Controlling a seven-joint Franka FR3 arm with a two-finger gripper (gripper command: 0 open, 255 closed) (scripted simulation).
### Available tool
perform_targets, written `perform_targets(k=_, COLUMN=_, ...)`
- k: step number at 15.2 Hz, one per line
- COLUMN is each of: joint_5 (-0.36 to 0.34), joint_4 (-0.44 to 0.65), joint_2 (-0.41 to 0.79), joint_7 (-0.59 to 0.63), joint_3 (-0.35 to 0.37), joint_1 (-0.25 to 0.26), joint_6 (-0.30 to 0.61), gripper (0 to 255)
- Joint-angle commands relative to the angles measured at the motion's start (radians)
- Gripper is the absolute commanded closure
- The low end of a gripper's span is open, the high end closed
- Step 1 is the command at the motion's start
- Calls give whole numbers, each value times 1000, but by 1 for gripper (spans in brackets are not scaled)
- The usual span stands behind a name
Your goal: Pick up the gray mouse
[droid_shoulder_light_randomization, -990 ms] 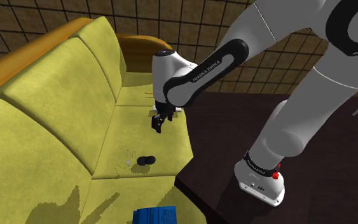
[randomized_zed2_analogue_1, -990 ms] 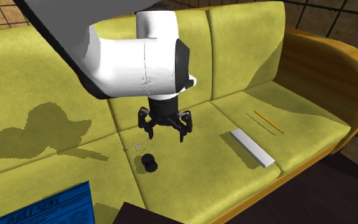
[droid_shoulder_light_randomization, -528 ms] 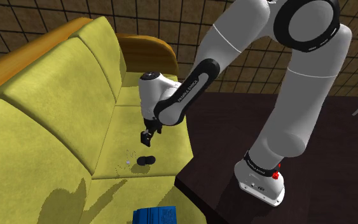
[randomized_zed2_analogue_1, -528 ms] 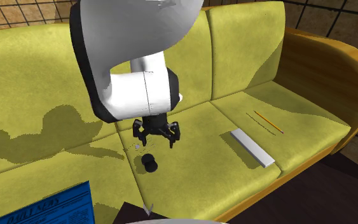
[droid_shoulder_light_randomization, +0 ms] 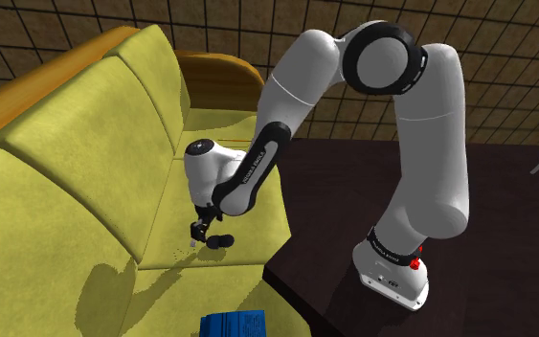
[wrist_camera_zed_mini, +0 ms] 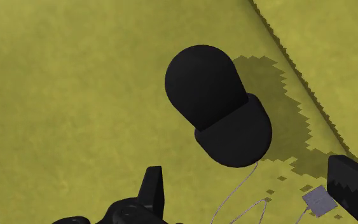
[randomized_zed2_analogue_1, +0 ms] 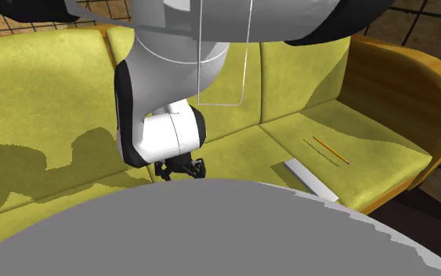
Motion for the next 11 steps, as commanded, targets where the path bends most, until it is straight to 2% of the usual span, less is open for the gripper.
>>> perform_targets(k=1, joint_5=-20, joint_4=28, joint_2=49, joint_7=15, joint_3=-16, joint_1=20, joint_6=22, gripper=0)
perform_targets(k=9, joint_5=-50, joint_4=60, joint_2=136, joint_7=38, joint_3=-53, joint_1=49, joint_6=78, gripper=0)
perform_targets(k=10, joint_5=-50, joint_4=61, joint_2=137, joint_7=37, joint_3=-53, joint_1=49, joint_6=77, gripper=255)
perform_targets(k=11, joint_5=-50, joint_4=62, joint_2=138, joint_7=36, joint_3=-53, joint_1=49, joint_6=77, gripper=255)
